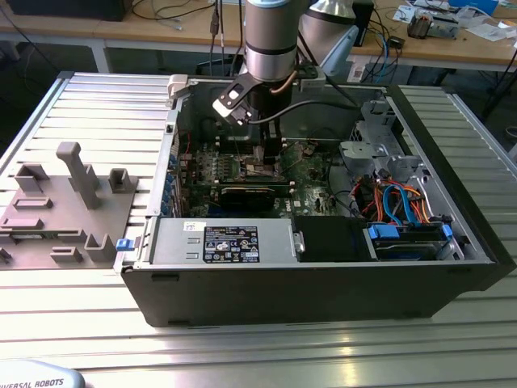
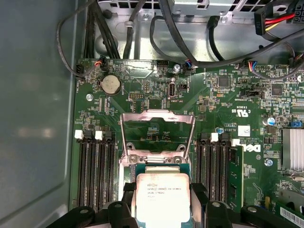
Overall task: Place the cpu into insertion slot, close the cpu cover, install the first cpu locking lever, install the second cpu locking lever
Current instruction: 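Place the cpu into insertion slot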
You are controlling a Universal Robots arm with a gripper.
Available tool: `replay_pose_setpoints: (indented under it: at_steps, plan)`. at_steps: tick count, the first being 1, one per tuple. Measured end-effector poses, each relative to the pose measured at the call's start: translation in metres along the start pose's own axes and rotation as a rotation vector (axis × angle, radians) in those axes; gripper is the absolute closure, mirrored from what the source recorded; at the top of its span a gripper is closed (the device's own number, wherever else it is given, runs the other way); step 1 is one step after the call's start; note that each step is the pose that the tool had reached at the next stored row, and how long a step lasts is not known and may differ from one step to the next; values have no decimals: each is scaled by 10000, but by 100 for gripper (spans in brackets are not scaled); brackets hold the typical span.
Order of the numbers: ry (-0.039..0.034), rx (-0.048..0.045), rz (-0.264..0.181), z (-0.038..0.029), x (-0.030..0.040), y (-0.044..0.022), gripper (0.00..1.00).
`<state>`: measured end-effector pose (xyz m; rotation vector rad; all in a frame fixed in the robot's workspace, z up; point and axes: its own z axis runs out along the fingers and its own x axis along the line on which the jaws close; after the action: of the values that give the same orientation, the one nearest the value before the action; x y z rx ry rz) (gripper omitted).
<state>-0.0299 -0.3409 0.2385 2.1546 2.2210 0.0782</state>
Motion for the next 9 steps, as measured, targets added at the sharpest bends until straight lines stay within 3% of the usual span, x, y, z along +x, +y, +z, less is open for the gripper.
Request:
replay_pose_setpoints:
  at_steps: [9]
  plan:
    - [1,0,0,17,0,-1,46]
